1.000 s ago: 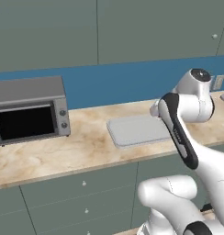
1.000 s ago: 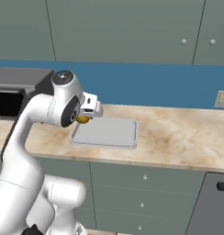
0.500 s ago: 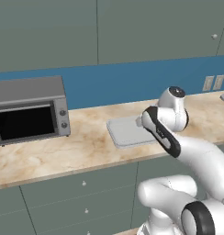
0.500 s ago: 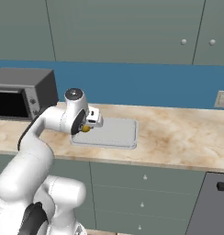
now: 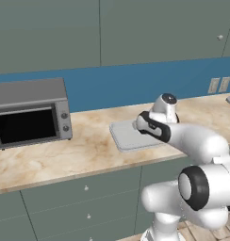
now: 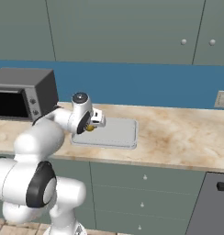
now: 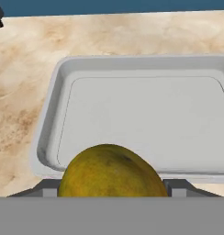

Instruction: Pick the orange and pear from the fridge and place them inside the tupperware on the counter.

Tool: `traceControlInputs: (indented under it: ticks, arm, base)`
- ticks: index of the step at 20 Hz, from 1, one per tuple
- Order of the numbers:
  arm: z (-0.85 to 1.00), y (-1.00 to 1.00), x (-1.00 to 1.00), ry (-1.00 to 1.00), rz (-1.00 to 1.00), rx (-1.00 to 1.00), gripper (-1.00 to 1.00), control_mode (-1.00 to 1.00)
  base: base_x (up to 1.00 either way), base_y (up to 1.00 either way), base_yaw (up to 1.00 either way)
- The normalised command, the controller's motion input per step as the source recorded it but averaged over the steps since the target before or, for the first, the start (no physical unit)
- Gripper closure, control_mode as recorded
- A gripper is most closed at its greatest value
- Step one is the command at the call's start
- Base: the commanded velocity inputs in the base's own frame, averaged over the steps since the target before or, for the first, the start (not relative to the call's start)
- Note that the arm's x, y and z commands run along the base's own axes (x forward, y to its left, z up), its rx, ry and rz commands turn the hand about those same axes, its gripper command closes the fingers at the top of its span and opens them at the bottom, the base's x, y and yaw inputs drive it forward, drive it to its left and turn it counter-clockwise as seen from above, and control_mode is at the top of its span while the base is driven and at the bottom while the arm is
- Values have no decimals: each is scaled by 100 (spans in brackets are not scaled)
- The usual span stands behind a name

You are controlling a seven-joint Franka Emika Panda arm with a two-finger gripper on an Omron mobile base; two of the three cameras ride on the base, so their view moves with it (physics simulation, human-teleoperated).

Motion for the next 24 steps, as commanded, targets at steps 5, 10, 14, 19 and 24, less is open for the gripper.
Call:
traceControlInputs:
  ticks: [5,10,14,19,24]
  arm:
    - [-40,0,68,1,0,0,100,-100]
    - [-49,0,61,3,0,0,100,-100]
    - [-40,0,60,3,0,0,-100,-100]
    - [-21,-2,53,0,0,2,-100,-100]
    - [31,-15,-11,0,0,3,-100,-100]
  base:
    - [0,0,0]
    - [0,0,0]
    - [0,0,0]
    - [0,0,0]
    - [0,0,0]
